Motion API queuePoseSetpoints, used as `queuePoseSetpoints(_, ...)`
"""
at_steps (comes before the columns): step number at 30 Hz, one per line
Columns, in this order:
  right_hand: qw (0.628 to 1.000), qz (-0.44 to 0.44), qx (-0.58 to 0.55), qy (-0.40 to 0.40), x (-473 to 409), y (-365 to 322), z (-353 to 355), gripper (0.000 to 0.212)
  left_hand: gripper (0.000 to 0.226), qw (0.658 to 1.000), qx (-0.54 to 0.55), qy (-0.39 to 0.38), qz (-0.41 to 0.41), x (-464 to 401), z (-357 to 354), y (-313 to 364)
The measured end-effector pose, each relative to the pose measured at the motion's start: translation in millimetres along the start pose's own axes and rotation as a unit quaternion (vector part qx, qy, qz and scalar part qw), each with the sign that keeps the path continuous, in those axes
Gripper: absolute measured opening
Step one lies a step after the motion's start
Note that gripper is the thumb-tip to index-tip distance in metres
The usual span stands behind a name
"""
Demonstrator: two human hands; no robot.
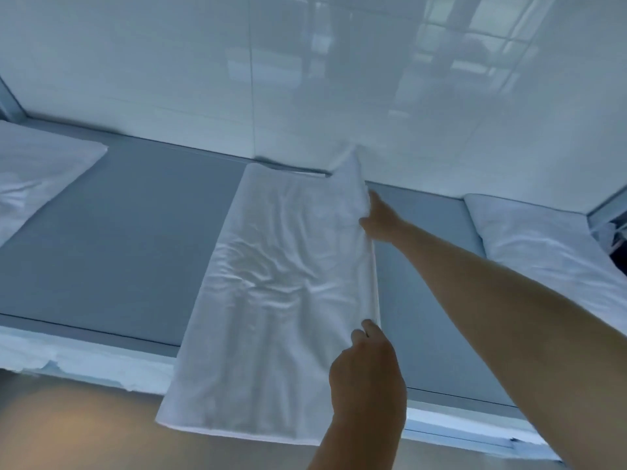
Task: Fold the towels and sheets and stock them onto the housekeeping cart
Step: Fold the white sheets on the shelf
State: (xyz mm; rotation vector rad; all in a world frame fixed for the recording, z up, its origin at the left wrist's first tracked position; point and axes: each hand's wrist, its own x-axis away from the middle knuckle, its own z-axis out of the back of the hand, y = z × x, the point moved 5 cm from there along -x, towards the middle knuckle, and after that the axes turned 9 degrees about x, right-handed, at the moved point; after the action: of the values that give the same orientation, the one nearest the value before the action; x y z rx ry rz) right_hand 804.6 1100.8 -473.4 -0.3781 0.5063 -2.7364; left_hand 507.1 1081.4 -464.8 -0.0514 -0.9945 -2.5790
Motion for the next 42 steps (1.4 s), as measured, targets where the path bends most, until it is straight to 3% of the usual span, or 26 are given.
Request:
queuePoseSetpoints(2, 0.997, -0.052, -0.009, -0.06, 12, 47, -37, 0.075, 0.032, 0.996, 0.015, -0.08, 0.021, 8, -37, -5)
queuePoseSetpoints(4, 0.994, -0.087, -0.014, -0.057, 21, 79, -62, 0.065, 0.026, 0.992, 0.031, -0.118, 0.01, 15, -55, -14)
queuePoseSetpoints(8, 0.998, -0.065, 0.006, 0.013, 25, 85, -74, 0.059, 0.029, 0.998, 0.002, -0.04, -0.055, -5, -37, -42)
queuePoseSetpoints(15, 0.982, 0.056, 0.178, 0.04, 33, 38, -99, 0.056, 0.033, 0.991, -0.12, 0.025, -0.044, -78, 23, -118)
queuePoseSetpoints(21, 0.983, 0.107, 0.144, 0.042, 43, -6, -137, 0.059, 0.051, 0.971, -0.211, 0.063, -0.094, -122, 65, -187)
queuePoseSetpoints(27, 0.98, 0.116, 0.148, 0.063, 55, -28, -164, 0.062, 0.068, 0.982, -0.164, 0.032, -0.093, -134, 76, -251)
queuePoseSetpoints(42, 0.977, 0.099, 0.181, 0.048, 77, -33, -170, 0.071, 0.078, 0.98, -0.149, 0.016, -0.132, -108, 66, -274)
